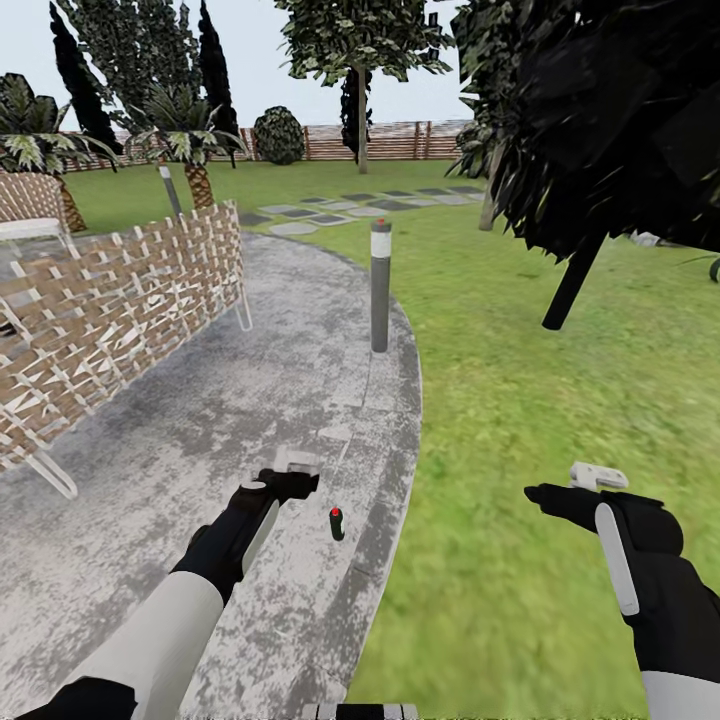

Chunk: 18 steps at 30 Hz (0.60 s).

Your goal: Pick up the pesticide atomizer in the garden and spray insectifuge to fully cover both potted plants in the garden.

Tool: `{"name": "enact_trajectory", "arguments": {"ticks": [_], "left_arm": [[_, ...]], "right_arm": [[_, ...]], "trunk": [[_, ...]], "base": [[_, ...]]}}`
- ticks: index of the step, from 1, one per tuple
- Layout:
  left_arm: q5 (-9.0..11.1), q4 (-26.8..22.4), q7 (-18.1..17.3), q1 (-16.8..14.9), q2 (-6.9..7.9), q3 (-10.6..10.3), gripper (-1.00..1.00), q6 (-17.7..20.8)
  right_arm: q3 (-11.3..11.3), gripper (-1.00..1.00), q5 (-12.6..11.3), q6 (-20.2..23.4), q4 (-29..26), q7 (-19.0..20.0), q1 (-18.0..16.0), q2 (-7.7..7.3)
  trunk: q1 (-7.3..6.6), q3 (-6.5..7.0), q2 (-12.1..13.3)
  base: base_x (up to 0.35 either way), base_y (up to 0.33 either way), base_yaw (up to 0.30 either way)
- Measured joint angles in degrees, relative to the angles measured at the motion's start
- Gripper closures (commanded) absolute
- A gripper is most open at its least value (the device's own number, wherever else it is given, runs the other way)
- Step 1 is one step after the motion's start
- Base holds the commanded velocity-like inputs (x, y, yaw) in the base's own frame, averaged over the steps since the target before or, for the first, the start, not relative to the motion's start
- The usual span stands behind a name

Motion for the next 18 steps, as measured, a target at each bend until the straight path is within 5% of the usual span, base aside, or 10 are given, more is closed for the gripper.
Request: {"name": "enact_trajectory", "arguments": {"ticks": [18], "left_arm": [[-0.02, -0.44, -0.05, 0.00, 0.00, -0.10, -1.00, -0.57]], "right_arm": [[0.17, -1.00, -0.01, -0.11, 0.01, 0.04, 0.00, 0.09]], "trunk": [[0.86, -5.56, -1.03]], "base": [[0.000, 0.000, 0.000]]}}
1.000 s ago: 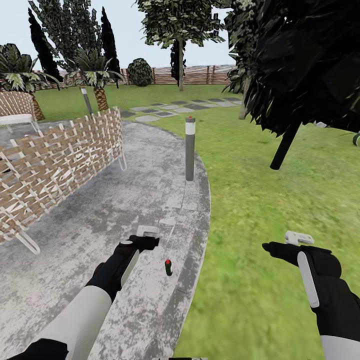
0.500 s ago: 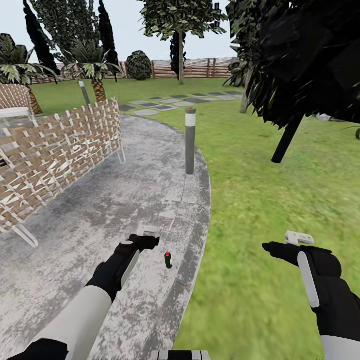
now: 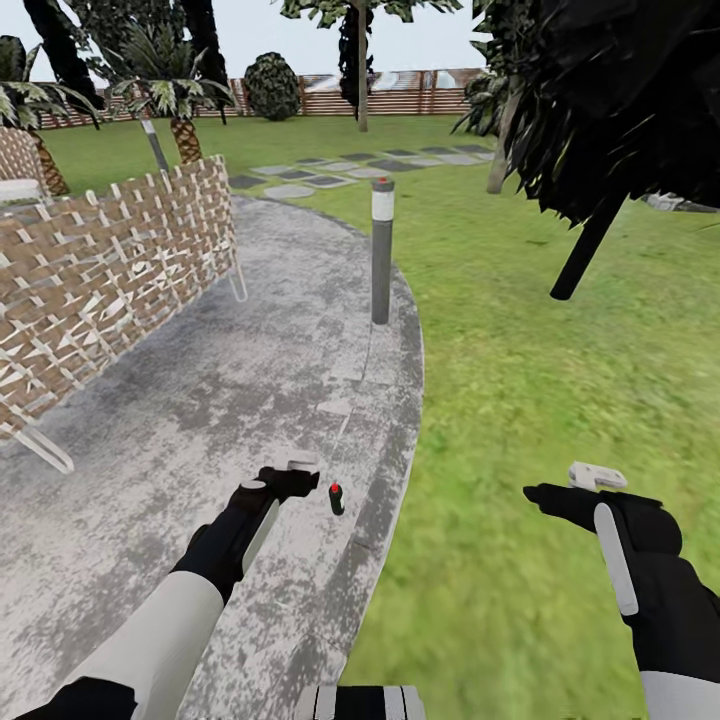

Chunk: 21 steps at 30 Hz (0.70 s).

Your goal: Pick up the pesticide atomizer in the garden and spray insectifuge to fully cover both potted plants in the garden.

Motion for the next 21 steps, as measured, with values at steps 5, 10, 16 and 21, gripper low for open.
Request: {"name": "enact_trajectory", "arguments": {"ticks": [5, 10, 16, 21], "left_arm": [[0.00, -0.24, 0.07, 0.00, 0.00, 0.06, -1.00, -2.20], [-0.03, -0.26, 0.07, 0.00, 0.00, 0.03, -1.00, -2.51], [-0.08, -0.30, 0.15, 0.00, 0.00, 0.00, -1.00, -2.57], [-0.08, -0.34, 0.15, 0.00, 0.00, 0.01, -1.00, -2.57]], "right_arm": [[0.00, -1.00, 0.01, -0.06, 0.02, 0.00, 0.00, 0.00], [0.04, -1.00, 0.16, -0.06, 0.02, -0.06, 0.00, 0.05], [0.09, -1.00, 0.28, -0.06, 0.02, -0.12, 0.00, 0.17], [0.09, -1.00, 0.28, -0.06, 0.03, -0.12, 0.00, 0.22]], "trunk": [[0.00, -0.25, -0.01], [-0.01, -0.28, -0.01], [-0.02, -0.28, -0.01], [-0.01, -0.28, -0.01]], "base": [[0.000, 0.000, 0.000], [0.047, -0.001, 0.000], [0.172, -0.064, 0.000], [0.027, -0.013, 0.035]]}}
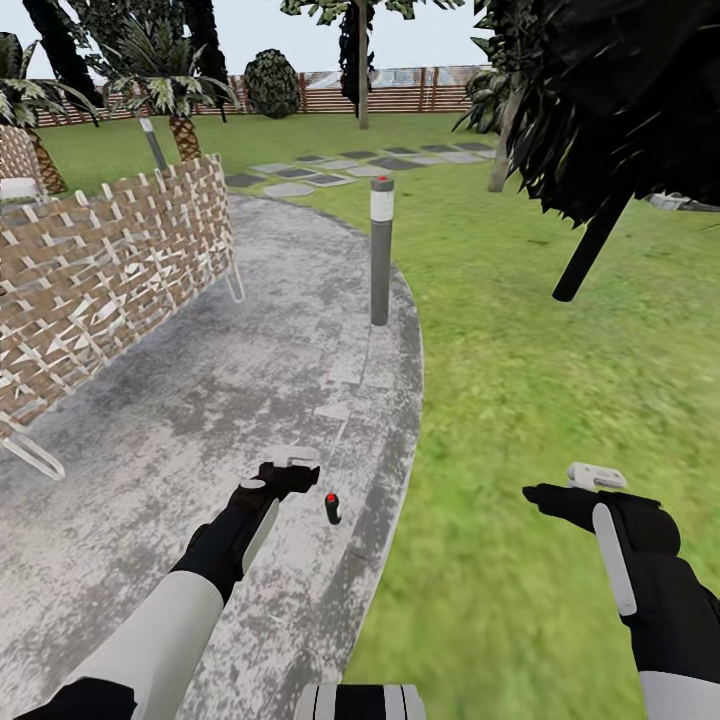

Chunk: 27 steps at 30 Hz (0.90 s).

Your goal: Pick up the pesticide atomizer in the garden and spray insectifuge to fully cover both potted plants in the garden.

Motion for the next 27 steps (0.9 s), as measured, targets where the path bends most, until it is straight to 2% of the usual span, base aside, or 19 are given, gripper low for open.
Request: {"name": "enact_trajectory", "arguments": {"ticks": [9, 17, 27], "left_arm": [[0.00, -0.02, 0.00, 0.01, 0.01, 0.00, -1.00, 0.00], [0.00, -0.01, 0.00, 0.01, 0.01, -0.01, -1.00, -0.02], [0.00, -0.01, 0.00, 0.01, 0.01, -0.01, -1.00, -0.02]], "right_arm": [[0.01, -1.00, 0.02, 0.01, 0.00, 0.00, -0.01, 0.05], [0.01, -1.00, 0.02, 0.03, 0.00, 0.00, -0.01, 0.05], [-0.08, -1.00, 0.02, 0.02, 0.05, 0.00, -0.01, 0.05]], "trunk": [[0.00, 0.00, 0.00], [0.00, 0.00, 0.00], [0.00, 0.00, 0.00]], "base": [[0.002, -0.046, 0.221], [0.000, -0.261, 0.227], [0.000, -0.284, 0.019]]}}
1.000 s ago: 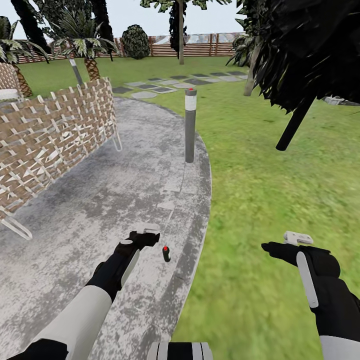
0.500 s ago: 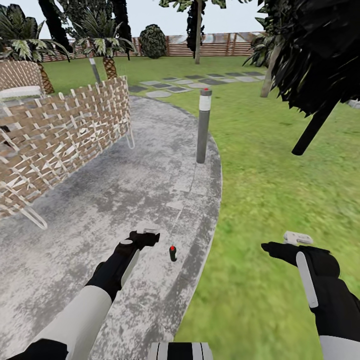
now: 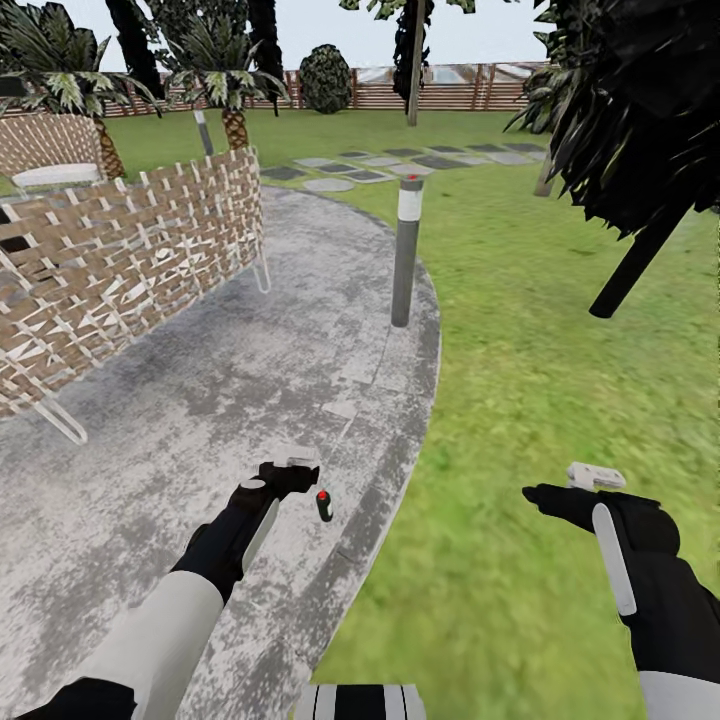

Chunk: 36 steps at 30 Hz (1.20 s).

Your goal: Pick up the pesticide atomizer in the garden and spray insectifuge to fully cover both potted plants in the garden.

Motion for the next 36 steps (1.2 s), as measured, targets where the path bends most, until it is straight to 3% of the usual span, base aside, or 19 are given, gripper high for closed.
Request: {"name": "enact_trajectory", "arguments": {"ticks": [8, 24, 36], "left_arm": [[0.00, 0.01, 0.00, -0.01, -0.01, 0.06, -1.00, 0.01], [0.02, -0.17, -0.07, 0.16, -0.01, 0.10, -1.00, 0.02], [0.03, -0.17, -0.06, 0.17, -0.01, 0.27, -1.00, -1.06]], "right_arm": [[-0.01, -1.00, -0.01, -0.02, 0.03, 0.01, 0.01, 0.00], [0.07, -1.00, -0.02, -0.03, 0.04, 0.00, 0.01, 0.08], [0.07, -1.00, -0.12, -0.03, 0.04, 0.00, 0.01, 0.08]], "trunk": [[-0.01, 0.00, 0.00], [0.00, -0.52, 0.00], [0.31, -4.22, -0.16]], "base": [[0.043, -0.218, 0.000], [0.009, -0.009, 0.000], [0.000, 0.000, 0.000]]}}
